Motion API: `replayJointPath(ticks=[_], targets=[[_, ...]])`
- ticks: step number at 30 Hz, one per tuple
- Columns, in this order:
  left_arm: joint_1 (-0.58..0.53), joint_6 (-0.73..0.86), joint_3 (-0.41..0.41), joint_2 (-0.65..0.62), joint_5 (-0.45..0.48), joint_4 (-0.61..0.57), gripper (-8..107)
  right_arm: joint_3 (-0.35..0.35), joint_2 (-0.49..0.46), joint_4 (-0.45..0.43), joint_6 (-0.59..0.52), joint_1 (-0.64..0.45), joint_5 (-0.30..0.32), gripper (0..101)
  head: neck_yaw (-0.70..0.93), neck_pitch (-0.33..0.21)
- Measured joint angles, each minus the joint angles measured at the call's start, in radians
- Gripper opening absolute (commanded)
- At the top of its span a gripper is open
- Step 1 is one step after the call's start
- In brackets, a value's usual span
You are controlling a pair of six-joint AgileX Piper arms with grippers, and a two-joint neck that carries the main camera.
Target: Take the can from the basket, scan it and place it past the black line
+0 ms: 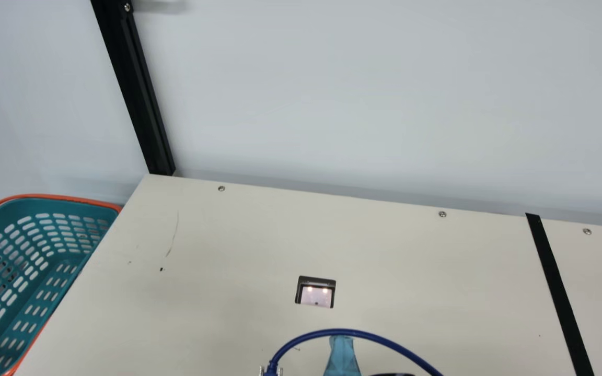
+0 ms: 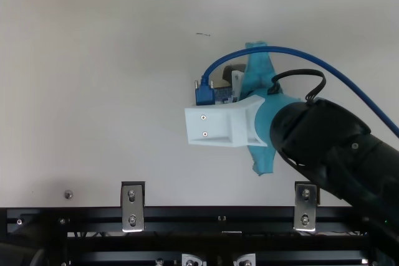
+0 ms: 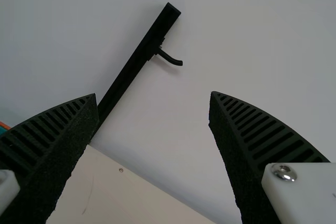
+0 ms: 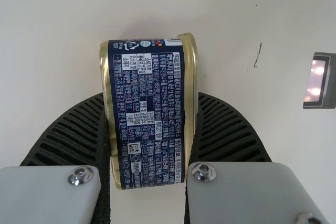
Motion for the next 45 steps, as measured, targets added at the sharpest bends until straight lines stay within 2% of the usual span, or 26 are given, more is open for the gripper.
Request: replayJointPath(ticks=[10, 19, 45], targets=[[0.0, 0.0, 0.0, 0.0, 0.0, 0.0, 90, 0.009, -0.023, 0.001, 0.013, -0.012, -0.014, 0, 0.0, -0.005], [0.0, 0.0, 0.0, 0.0, 0.0, 0.0, 90, 0.01, -0.061, -0.025, 0.073, -0.024, -0.039, 0, 0.0, 0.0], [0.0, 0.0, 0.0, 0.0, 0.0, 0.0, 90, 0.034, -0.187, -0.126, 0.337, -0.095, -0.108, 0, 0.0, 0.0]])
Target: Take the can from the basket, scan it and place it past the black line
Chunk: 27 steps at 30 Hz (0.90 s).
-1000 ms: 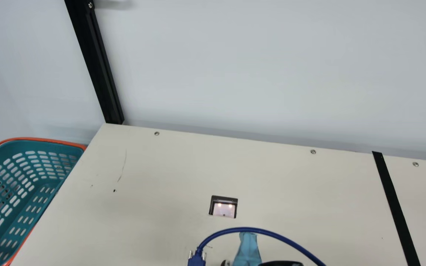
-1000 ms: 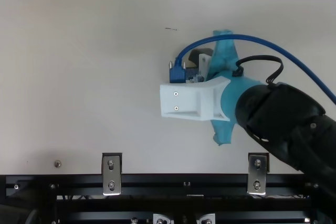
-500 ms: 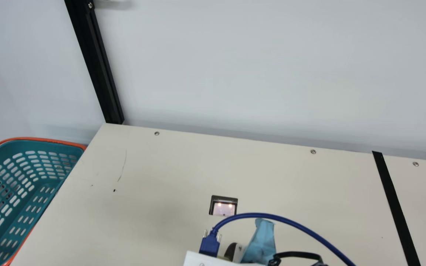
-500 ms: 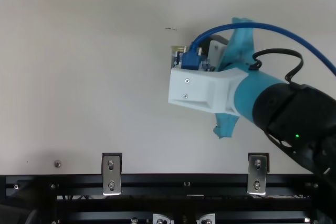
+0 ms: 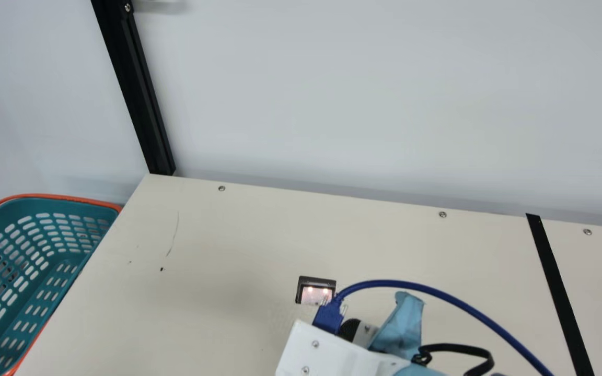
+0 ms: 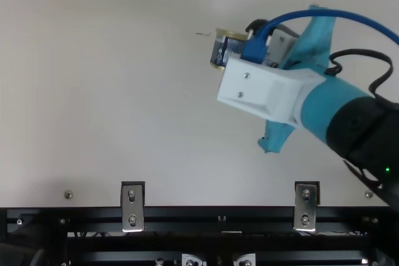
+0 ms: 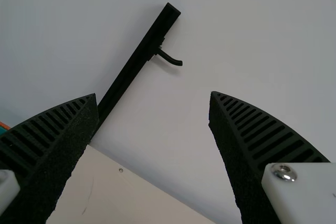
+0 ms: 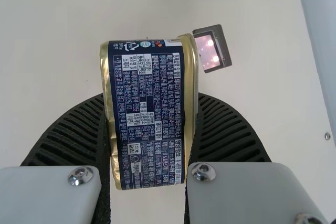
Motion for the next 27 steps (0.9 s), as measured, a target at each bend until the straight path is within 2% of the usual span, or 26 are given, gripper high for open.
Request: replayJointPath(ticks=[8, 18, 27], targets=[[0.0, 0.0, 0.0, 0.0, 0.0, 0.0, 90, 0.025, -0.035, -0.062, 0.118, -0.01, -0.033, 0, -0.005, -0.005], [0.0, 0.0, 0.0, 0.0, 0.0, 0.0, 90, 0.053, -0.076, -0.172, 0.312, -0.03, -0.067, 0, -0.154, 0.0], [0.0, 0.0, 0.0, 0.0, 0.0, 0.0, 90, 0.068, -0.109, -0.32, 0.52, -0.059, -0.058, 0, -0.312, -0.005]])
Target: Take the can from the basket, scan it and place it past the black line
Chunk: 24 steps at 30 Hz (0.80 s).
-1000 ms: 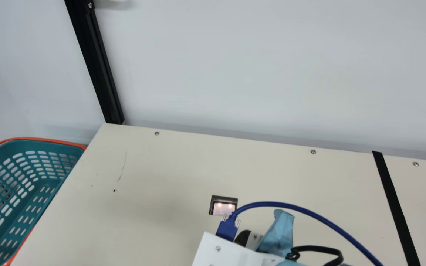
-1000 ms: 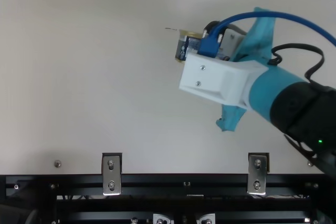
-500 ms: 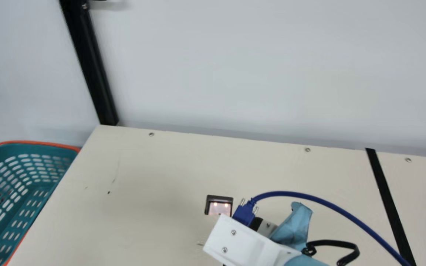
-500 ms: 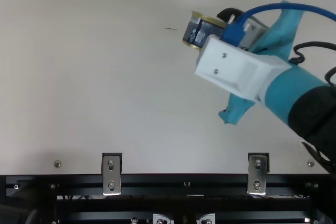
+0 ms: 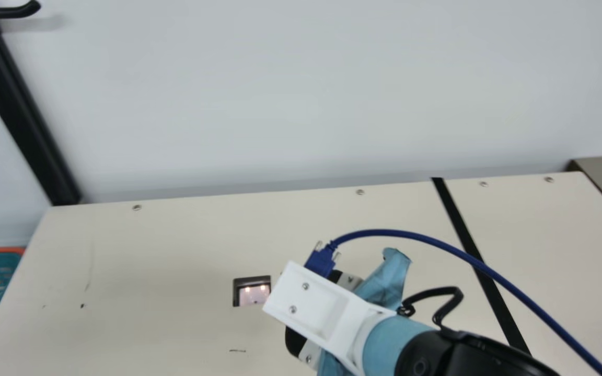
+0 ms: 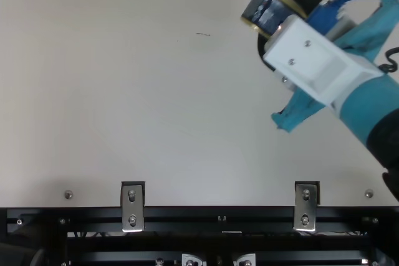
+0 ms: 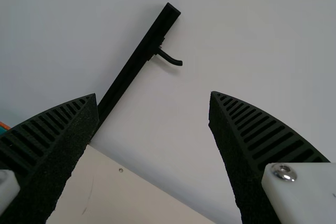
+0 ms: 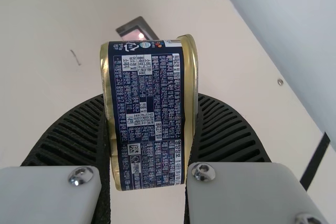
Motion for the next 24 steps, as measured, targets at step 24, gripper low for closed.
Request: replayJointPath(ticks=[24], targets=[[0.0, 0.0, 0.0, 0.0, 0.0, 0.0, 90, 0.042, -0.07, -0.322, 0.441, -0.071, 0.08, 0, -0.287, 0.005]])
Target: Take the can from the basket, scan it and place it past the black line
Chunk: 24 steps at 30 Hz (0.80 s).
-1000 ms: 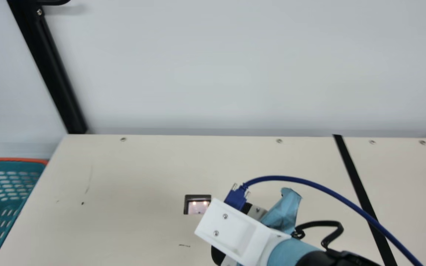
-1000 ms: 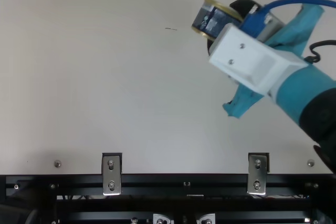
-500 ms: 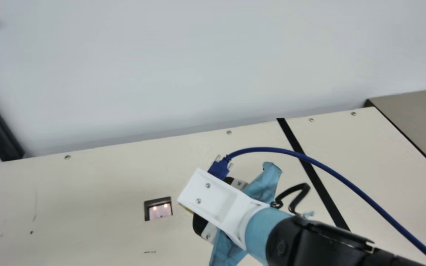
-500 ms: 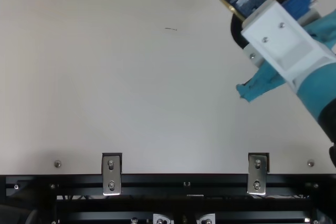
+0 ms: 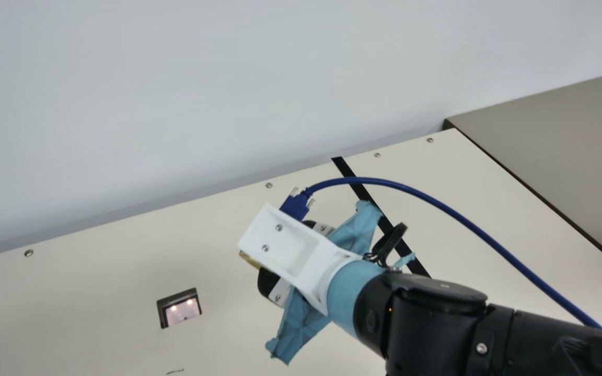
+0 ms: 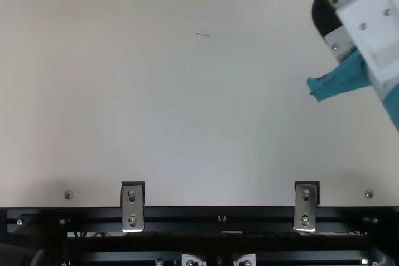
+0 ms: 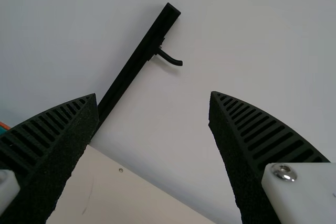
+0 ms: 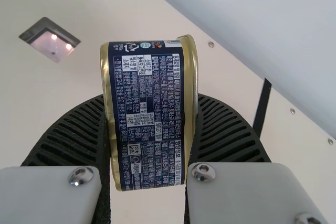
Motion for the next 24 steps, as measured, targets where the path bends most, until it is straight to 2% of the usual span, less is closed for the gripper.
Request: replayJointPath(ticks=[24], targets=[[0.0, 0.0, 0.0, 0.0, 0.0, 0.0, 90, 0.066, -0.096, -0.09, 0.127, -0.135, 0.009, 0, 0.0, 0.0]])
